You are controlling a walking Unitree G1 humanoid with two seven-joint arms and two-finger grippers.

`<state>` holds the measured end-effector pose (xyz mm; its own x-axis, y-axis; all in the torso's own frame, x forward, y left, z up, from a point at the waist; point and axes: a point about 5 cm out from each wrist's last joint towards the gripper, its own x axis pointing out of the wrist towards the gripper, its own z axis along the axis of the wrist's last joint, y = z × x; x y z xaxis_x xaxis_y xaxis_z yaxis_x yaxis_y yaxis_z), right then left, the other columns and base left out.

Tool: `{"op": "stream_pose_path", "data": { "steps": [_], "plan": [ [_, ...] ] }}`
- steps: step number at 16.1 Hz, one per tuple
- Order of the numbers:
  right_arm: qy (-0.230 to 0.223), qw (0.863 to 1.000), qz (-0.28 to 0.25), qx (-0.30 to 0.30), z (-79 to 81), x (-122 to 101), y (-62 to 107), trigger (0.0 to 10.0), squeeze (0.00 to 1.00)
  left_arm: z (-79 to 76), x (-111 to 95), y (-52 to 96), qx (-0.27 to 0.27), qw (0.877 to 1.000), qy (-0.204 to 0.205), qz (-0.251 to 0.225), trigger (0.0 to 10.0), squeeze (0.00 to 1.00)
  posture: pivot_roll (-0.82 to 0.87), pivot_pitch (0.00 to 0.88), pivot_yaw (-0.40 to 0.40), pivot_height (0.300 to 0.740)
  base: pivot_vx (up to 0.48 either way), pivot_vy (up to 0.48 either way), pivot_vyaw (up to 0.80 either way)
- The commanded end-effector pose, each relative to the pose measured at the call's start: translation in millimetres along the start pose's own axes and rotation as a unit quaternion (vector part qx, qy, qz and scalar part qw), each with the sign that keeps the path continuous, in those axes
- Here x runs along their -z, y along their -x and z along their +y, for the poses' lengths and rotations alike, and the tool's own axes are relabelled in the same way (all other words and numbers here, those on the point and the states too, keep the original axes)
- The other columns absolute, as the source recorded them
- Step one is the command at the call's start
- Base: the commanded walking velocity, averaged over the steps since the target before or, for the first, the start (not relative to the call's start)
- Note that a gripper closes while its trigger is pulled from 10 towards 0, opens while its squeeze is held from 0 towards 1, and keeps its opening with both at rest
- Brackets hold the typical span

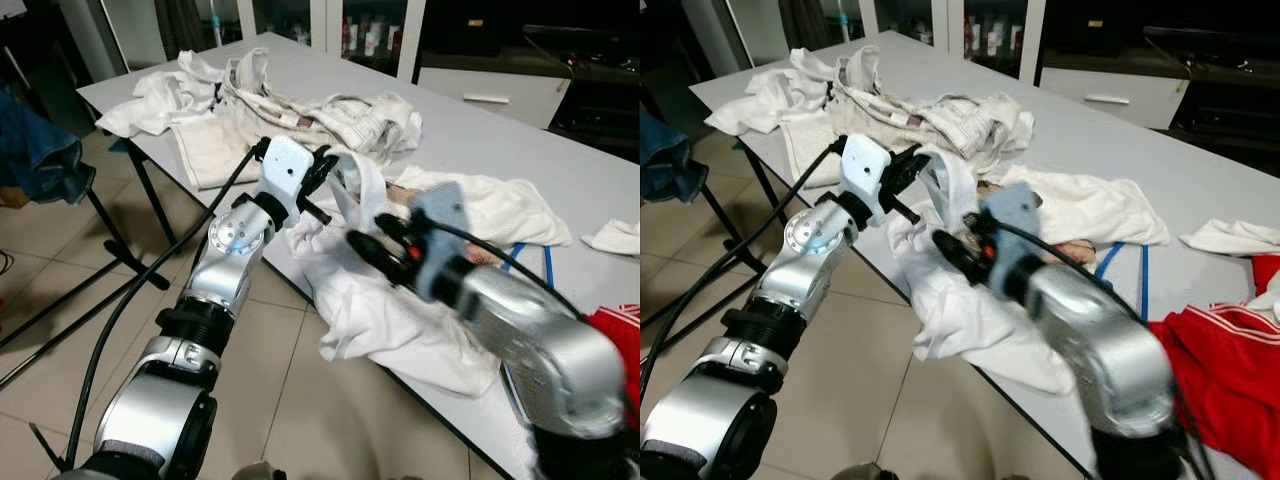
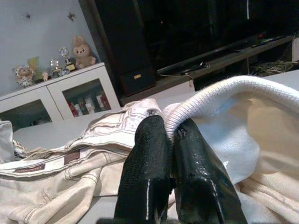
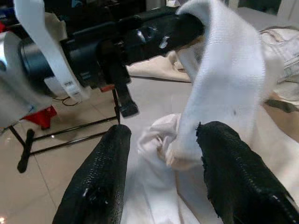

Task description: Hang hanger

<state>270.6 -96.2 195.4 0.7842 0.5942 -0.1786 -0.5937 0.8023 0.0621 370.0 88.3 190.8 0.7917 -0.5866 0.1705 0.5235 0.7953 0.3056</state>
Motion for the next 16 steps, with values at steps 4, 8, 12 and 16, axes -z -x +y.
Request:
{"op": "stream_pose_path", "data": {
  "steps": [4, 8, 12, 16],
  "plan": [
    [0.007, 0.998, 0.024, 0.065, -11.1, 7, -11.1, 10.0, 0.0, 2.8, -3, 0.1, -0.001, 1.0, -0.007, -0.005, 10.0, 0.0, -0.03, 0.008, 0.063, 0.723, 0.0, 0.0, 0.0],
    [0.014, 0.989, 0.038, 0.142, -28.8, 7, -15.4, 10.0, 0.0, 2.5, -2, 0.2, -0.001, 1.0, -0.006, -0.004, 10.0, 0.0, -0.03, 0.006, 0.063, 0.723, 0.0, 0.0, 0.0],
    [0.022, 0.986, 0.027, 0.165, -30.7, 1, -21.7, 10.0, 0.0, -0.6, -3, -1.7, 0.004, 1.0, -0.005, -0.006, 10.0, 0.0, -0.04, 0.0, 0.068, 0.723, 0.0, 0.0, 0.0],
    [0.017, 0.986, 0.023, 0.164, -28.8, 3, -21.8, 10.0, 0.0, -1.1, -3, -2.6, 0.006, 1.0, -0.005, -0.007, 10.0, 0.0, -0.04, 0.0, 0.067, 0.723, 0.0, 0.0, 0.0]
  ]
}}
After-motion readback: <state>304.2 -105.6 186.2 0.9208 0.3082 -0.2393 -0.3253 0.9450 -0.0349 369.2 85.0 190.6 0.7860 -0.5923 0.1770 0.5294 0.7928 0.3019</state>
